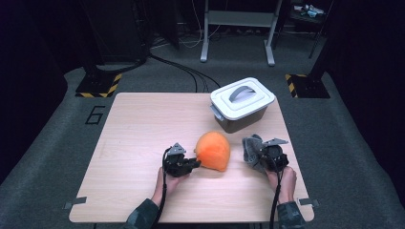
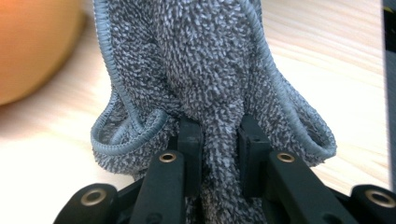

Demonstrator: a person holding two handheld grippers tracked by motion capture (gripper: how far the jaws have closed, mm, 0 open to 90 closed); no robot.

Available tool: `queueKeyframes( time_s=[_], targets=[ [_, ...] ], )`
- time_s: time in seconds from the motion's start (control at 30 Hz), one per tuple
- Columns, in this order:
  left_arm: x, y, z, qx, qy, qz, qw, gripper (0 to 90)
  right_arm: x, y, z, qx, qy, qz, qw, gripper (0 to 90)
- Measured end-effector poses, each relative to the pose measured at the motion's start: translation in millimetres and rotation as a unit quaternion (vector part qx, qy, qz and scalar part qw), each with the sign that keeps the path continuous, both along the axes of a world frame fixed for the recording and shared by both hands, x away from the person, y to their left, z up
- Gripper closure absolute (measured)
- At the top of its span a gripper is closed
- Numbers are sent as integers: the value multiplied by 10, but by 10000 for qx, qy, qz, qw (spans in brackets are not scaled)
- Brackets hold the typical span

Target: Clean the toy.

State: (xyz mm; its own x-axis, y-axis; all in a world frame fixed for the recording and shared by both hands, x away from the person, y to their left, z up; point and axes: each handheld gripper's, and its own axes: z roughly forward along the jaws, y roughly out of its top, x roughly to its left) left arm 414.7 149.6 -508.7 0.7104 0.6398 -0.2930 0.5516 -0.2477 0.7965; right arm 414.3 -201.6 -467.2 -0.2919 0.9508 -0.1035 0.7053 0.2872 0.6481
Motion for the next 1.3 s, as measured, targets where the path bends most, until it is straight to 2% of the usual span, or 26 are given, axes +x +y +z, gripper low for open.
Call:
queueKeyframes(
  time_s=[0.07,0.23,0.4,0.5,0.63,0.7,0.77,0.8,0.83,0.87,0.9,0.93,0.97,1.0,1.03,1.07,1.13,1.17,1.2,1.23,1.3],
  targets=[
    [3,-5,-7,-22,0,73,10000,716,67,-73,-29,-31,56,-122,9999,744],
    [1,5,-4,-26,37,43,10000,676,174,-190,-76,36,115,-361,9993,736],
    [-24,7,14,83,32,-17,10000,599,336,-335,-132,154,261,-716,9970,711],
    [-38,7,10,108,45,3,9999,528,376,-373,-159,199,285,-747,9966,695],
    [-60,19,17,197,66,89,9997,440,422,-415,-224,316,349,-874,9951,538],
    [-64,25,23,184,83,100,9997,400,425,-436,-236,348,301,-803,9957,443],
    [-76,42,40,198,60,155,9997,363,392,-439,-227,426,262,-843,9952,319],
    [-80,62,57,230,16,168,9996,347,375,-448,-217,428,182,-809,9956,280],
    [-80,62,57,230,16,168,9996,337,375,-448,-217,428,182,-809,9956,280],
    [-85,67,66,241,-12,202,9995,322,316,-446,-181,520,15,-757,9958,191],
    [-89,74,78,229,6,213,9995,322,316,-446,-181,520,15,-757,9958,191],
    [-88,88,102,267,-28,235,9994,283,239,-438,-144,541,-139,-666,9962,144],
    [-88,88,102,267,-28,235,9994,267,239,-438,-144,541,-139,-666,9962,144],
    [-87,96,116,299,-61,248,9992,248,148,-429,-115,562,-291,-617,9961,105],
    [-85,97,127,308,-65,267,9991,248,148,-429,-115,562,-291,-617,9961,105],
    [-80,96,149,319,-72,296,9990,216,43,-428,-96,596,-397,-558,9959,46],
    [-79,89,158,312,-52,328,9990,192,-62,-418,-94,608,-441,-535,9957,0],
    [-72,94,171,371,-76,323,9988,192,-62,-418,-94,608,-441,-535,9957,0],
    [-64,97,181,377,-95,302,9988,170,-164,-419,-107,665,-478,-485,9955,0],
    [-60,91,189,356,-68,326,9988,170,-164,-419,-107,665,-478,-485,9955,0],
    [-53,85,206,355,-94,368,9986,157,-268,-430,-134,721,-563,-444,9948,0]
  ],
)
